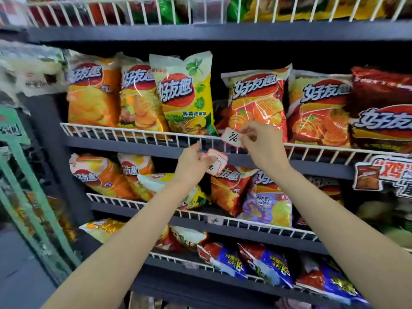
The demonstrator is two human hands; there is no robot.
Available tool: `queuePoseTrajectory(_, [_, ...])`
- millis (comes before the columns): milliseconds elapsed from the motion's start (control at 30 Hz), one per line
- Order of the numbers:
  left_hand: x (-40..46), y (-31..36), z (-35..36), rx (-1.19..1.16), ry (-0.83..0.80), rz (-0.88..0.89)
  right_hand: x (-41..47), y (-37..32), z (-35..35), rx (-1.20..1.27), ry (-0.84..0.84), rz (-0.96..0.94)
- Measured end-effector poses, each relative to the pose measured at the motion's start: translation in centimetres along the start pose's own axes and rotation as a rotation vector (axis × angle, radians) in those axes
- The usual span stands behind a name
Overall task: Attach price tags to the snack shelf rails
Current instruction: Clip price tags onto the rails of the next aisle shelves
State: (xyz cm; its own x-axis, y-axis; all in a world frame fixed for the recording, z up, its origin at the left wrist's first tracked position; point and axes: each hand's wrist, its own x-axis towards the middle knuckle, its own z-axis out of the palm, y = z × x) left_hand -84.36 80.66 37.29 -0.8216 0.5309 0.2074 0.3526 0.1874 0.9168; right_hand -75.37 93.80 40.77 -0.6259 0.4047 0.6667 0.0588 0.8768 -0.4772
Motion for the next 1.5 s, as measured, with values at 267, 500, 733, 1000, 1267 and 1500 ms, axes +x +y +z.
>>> queuePoseTrajectory(267, [-0.1,0.2,0.5,0.072,-0.026,0.166,-0.3,-1.1,0.8,-0.084,0.094,-0.051])
queuePoseTrajectory(500, [0.2,-1.0,-0.9,0.103,0.023,0.21,0.2,-1.4,1.3,-0.095,0.112,-0.087])
queuePoseTrajectory(733, [0.0,-2.7,-2.7,0.126,-0.114,0.22,0.3,-1.8,2.5,-0.251,0.046,-0.161])
queuePoseTrajectory(1000, [0.5,-3.2,-3.1,0.145,-0.145,0.242,-0.6,-1.9,3.4,-0.723,0.032,-0.373])
queuePoseTrajectory(1267, [1.0,-3.3,-3.4,0.118,-0.167,0.233,-1.3,-1.2,3.9,-0.746,0.039,-0.386])
queuePoseTrajectory(1500, [1.3,-3.2,-3.4,0.116,-0.164,0.24,-1.6,-0.9,4.2,-0.722,0.079,-0.383])
